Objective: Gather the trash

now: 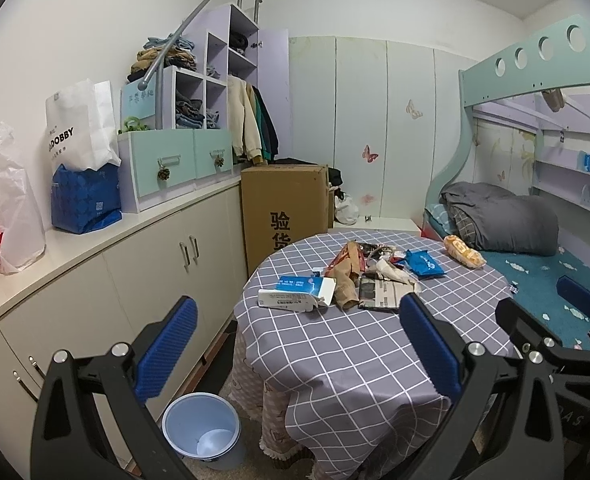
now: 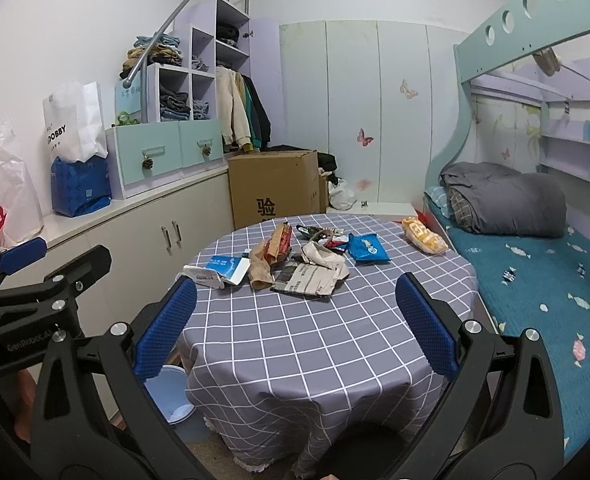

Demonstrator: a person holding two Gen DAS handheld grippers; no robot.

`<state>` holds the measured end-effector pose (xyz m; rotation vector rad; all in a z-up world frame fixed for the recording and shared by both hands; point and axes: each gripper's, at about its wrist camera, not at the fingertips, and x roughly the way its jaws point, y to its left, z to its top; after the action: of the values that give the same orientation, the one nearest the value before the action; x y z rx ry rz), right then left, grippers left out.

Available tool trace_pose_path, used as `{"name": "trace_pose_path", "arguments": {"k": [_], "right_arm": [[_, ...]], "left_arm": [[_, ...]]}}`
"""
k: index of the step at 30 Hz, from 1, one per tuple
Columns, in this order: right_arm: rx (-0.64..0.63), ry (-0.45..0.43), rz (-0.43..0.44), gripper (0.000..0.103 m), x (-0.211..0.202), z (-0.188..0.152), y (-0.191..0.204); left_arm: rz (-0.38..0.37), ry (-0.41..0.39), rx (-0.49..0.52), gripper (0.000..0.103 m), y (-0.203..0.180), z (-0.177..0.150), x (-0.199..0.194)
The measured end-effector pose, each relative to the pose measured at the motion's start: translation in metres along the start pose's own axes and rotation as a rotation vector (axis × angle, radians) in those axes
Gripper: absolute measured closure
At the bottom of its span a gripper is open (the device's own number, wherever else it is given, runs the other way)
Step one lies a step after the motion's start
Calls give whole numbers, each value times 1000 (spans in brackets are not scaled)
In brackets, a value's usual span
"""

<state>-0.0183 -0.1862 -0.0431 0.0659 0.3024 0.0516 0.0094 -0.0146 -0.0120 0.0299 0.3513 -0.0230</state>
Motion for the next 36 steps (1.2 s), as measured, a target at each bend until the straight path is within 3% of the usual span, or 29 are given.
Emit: {"name": "trace_pose_path", "arguments": {"k": [11,17,25,36], "right_arm": [[12,36,18,6,24,-8,-4],[60,126,37,6,59,-20,-22],[89,163,6,6,95,-26,-43],[119,189,-73,6,142,-9,-106]], "left_arm": [[9,77,0,4,-3,-9,32],[7,164,-1,4,-10,-19,67],[13,235,-9,4,-17,-25,113],[-158,339,-31,4,-51,4,195]]}}
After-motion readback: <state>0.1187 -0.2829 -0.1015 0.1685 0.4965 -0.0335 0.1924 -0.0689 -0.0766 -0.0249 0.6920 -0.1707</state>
